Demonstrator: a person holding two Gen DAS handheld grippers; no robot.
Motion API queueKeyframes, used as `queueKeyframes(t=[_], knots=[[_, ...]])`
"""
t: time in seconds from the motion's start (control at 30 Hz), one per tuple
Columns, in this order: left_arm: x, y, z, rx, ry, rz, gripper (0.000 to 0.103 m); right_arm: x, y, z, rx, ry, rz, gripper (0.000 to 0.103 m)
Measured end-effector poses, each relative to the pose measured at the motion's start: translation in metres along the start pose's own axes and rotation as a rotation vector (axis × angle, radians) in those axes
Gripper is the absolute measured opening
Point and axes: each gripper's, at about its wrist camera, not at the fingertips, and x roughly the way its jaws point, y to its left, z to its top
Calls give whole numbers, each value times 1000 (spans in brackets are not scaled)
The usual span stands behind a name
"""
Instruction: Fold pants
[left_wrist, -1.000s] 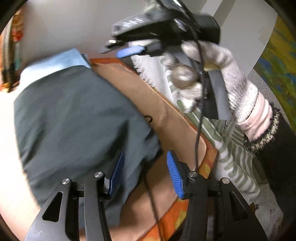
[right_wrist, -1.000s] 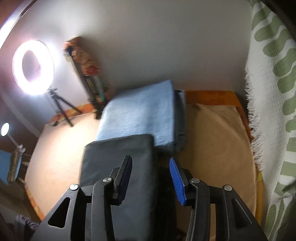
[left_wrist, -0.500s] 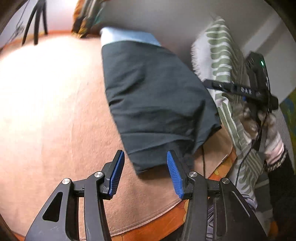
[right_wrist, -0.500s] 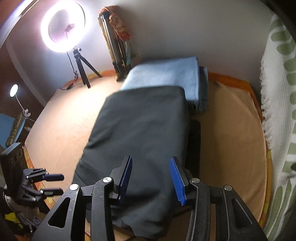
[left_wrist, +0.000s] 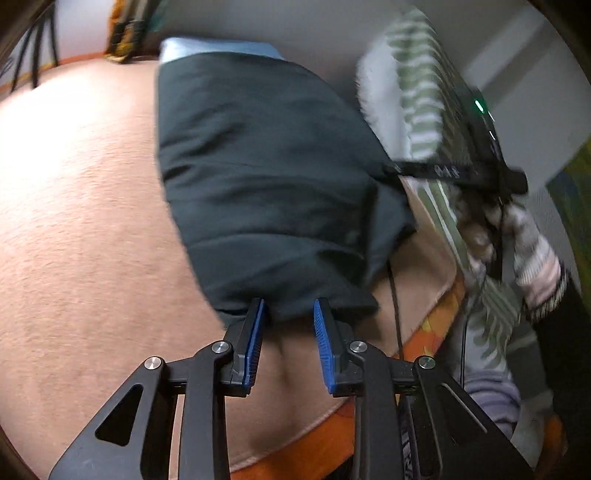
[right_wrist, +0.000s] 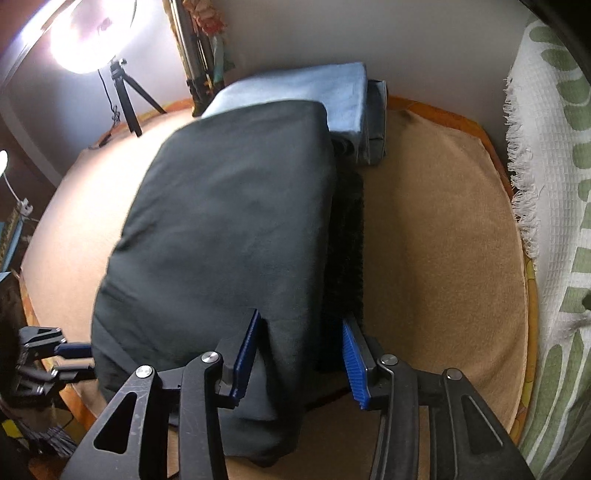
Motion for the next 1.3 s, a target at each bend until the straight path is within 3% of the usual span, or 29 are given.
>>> queueKeyframes(t=[0.2, 0.4, 0.43, 0.47, 0.5, 0.9, 1.3], knots=[[-19, 5, 10, -12, -32, 2, 24, -15, -9, 6, 23, -41, 53, 49], [-29, 32, 35, -34, -53, 49, 30, -22, -31, 21, 89, -95, 107, 79], [-28, 34, 38, -43, -51, 53, 35, -20, -34, 23, 95, -98, 131, 84], [-28, 39, 45, -50, -50, 65, 45, -17, -36, 26, 99, -104, 160, 84], [-28, 42, 49, -52, -54, 76, 47, -14, -38, 29, 101, -105, 171, 84], [-9, 74, 89, -106, -32, 99, 48, 31, -51, 50, 107, -69, 183, 84], [10, 75, 110, -107, -22, 133, 48, 54, -61, 59, 114, -61, 298, 88]])
